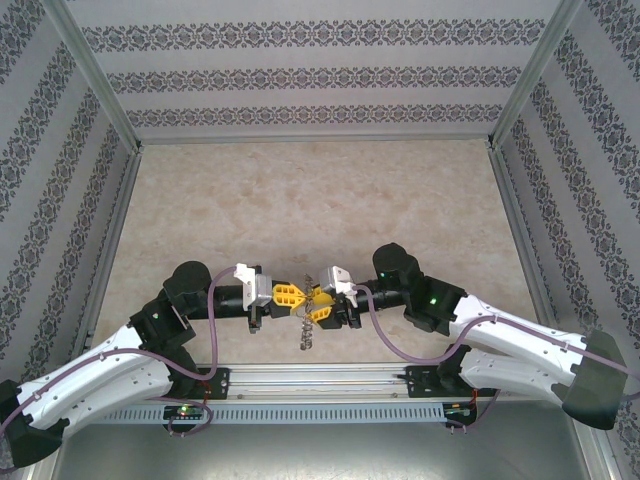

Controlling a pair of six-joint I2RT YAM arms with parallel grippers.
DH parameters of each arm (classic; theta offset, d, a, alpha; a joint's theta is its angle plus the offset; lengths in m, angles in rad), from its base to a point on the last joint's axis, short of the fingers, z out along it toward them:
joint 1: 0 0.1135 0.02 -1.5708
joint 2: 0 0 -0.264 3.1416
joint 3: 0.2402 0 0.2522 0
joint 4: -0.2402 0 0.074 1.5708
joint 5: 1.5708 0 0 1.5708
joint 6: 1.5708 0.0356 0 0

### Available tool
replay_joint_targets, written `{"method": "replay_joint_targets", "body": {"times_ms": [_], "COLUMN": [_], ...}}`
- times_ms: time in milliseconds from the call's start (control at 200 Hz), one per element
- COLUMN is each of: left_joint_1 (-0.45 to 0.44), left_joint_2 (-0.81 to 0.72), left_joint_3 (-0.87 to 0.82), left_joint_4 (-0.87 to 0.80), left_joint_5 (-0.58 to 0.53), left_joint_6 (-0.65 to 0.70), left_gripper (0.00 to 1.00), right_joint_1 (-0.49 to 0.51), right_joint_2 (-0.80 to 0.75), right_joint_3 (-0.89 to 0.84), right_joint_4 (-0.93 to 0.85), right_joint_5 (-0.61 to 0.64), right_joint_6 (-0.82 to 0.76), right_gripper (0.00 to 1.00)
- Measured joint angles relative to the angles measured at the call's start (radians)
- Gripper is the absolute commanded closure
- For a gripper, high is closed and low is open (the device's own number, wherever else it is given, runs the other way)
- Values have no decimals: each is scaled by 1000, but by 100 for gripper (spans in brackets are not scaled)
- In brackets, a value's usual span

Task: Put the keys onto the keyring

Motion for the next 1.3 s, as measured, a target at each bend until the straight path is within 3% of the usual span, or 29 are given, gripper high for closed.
{"method": "replay_joint_targets", "body": {"times_ms": [475, 1009, 1299], "left_joint_1": [1, 0, 1], "left_joint_2": [-6, -24, 24], "left_joint_3": [0, -13, -13], "left_joint_4": [-1, -35, -69], "left_joint_5": [-8, -74, -166], "left_joint_6": [0, 3, 13], "left_gripper": [100, 100, 100], "right_joint_1": [0, -30, -58], "right_joint_2": [-8, -79, -79], "right_joint_3": [0, -5, 43], "right_joint_4": [18, -33, -176], "right_joint_5": [0, 68, 153], "right_joint_6": [3, -5, -47], "right_gripper": [100, 100, 100]}}
